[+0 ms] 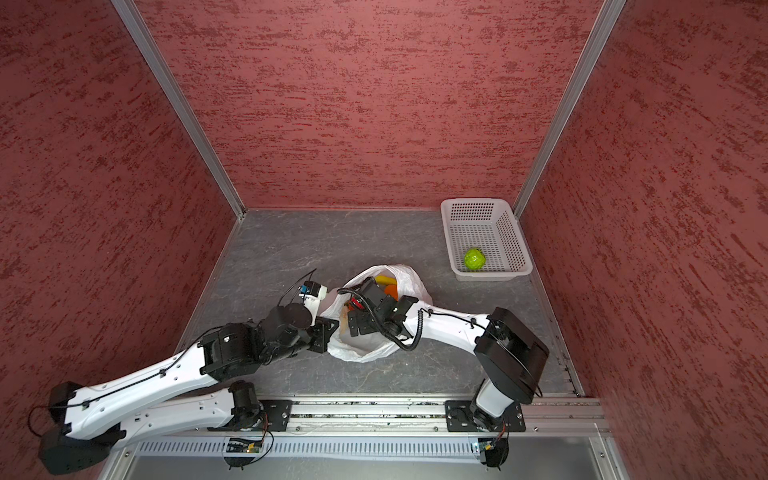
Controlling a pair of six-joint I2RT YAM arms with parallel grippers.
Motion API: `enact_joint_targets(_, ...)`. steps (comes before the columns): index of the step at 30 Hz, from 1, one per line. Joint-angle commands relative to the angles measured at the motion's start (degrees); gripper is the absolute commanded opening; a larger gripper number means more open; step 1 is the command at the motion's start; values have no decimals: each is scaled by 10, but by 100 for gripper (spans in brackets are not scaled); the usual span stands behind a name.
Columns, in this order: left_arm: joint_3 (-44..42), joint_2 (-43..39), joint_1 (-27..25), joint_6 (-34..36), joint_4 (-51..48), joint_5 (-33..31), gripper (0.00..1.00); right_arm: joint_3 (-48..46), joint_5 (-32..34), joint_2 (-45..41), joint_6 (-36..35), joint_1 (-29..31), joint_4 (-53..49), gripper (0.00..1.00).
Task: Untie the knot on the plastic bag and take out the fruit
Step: 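Move the right gripper back into the bag opening toward the red apple, then close the right gripper on the red apple inside the bag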
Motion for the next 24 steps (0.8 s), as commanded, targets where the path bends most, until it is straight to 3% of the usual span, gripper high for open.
enact_joint_targets(1,-2,0,-3,-3,-14,-6,0,-3,27,-2,63,-9,61,98)
enact_joint_targets(9,5,14,1,4,13,-14,0,5,24,38,124,-26,102,98)
enact_joint_targets(24,27,40,56,37,86,16,0,13,54,102,123,-27,176,98)
